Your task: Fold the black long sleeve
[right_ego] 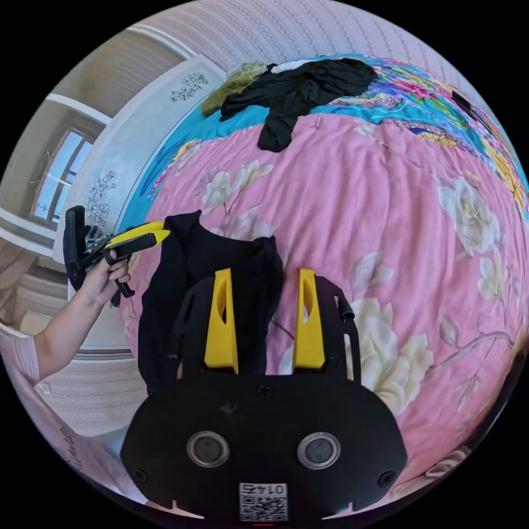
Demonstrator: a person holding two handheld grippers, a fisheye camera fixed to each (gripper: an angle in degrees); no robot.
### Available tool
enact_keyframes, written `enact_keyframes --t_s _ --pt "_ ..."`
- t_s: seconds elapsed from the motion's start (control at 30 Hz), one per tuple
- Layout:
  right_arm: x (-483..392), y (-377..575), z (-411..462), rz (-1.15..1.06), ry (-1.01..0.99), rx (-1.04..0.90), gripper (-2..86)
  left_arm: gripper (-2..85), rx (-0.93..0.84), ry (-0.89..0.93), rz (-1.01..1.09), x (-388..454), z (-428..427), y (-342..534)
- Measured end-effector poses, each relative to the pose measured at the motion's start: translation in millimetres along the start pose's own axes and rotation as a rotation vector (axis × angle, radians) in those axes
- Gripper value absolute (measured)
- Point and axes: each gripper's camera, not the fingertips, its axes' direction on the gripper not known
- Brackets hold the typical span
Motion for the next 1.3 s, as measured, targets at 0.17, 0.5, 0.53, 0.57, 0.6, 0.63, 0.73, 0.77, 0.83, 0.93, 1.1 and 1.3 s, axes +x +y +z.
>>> enact_keyframes --t_s 0.17,0.5,0.53,0.57,0.6,0.63,0.73,0.77,0.83,0.93,1.1,1.3 --pt "36.1 16.4 -39.9 0.036 -0.115 0.069 1.3 0.1 0.096 0.141 -0.037 -50.6 -16.8 11.1" --pt "69.4 -10.2 -96.3 0.055 -0.143 0.176 0.3 -1.0 0.214 0.269 -0.079 -105.9 -59.3 -59.4" --pt "70.5 -12.7 -109.5 0.053 -0.162 0.214 0.3 -1.0 0.229 0.280 -0.076 -107.6 -66.3 -61.2" --pt "67.3 -12.9 -123.3 0.032 -0.181 0.248 0.3 -1.0 0.252 0.297 -0.055 -108.2 -81.8 -60.9" --pt "64.1 -11.6 -130.5 0.014 -0.192 0.263 0.3 -1.0 0.273 0.313 -0.007 -105.2 -99.7 -53.8" --pt "55.1 -5.6 -144.7 -0.031 -0.209 0.285 0.3 -1.0 0.283 0.323 0.023 -102.6 -109.1 -46.9" --pt "25.4 37.2 -175.1 -0.160 -0.251 0.311 0.3 -0.9 0.335 0.386 0.170 -84.5 -154.6 21.9" --pt "13.4 64.2 -182.7 -0.202 -0.264 0.303 0.3 -1.0 0.322 0.423 0.218 -74.5 -166.2 61.4" --pt "-2.9 110.8 -185.0 -0.240 -0.291 0.263 0.3 -1.0 0.281 0.447 0.273 -55.1 -174.3 127.9" --pt "-27.6 192.3 -167.9 -0.231 -0.323 0.132 0.4 -1.0 0.165 0.434 0.334 -17.5 -169.3 237.0" --pt "-60.3 294.7 -114.2 -0.118 -0.330 -0.107 0.3 -0.9 -0.042 0.438 0.277 19.7 -127.5 381.0" --pt "-100.7 350.3 -43.8 -0.140 -0.182 -0.321 0.4 -0.8 -0.210 0.179 0.437 64.4 -69.3 471.8"
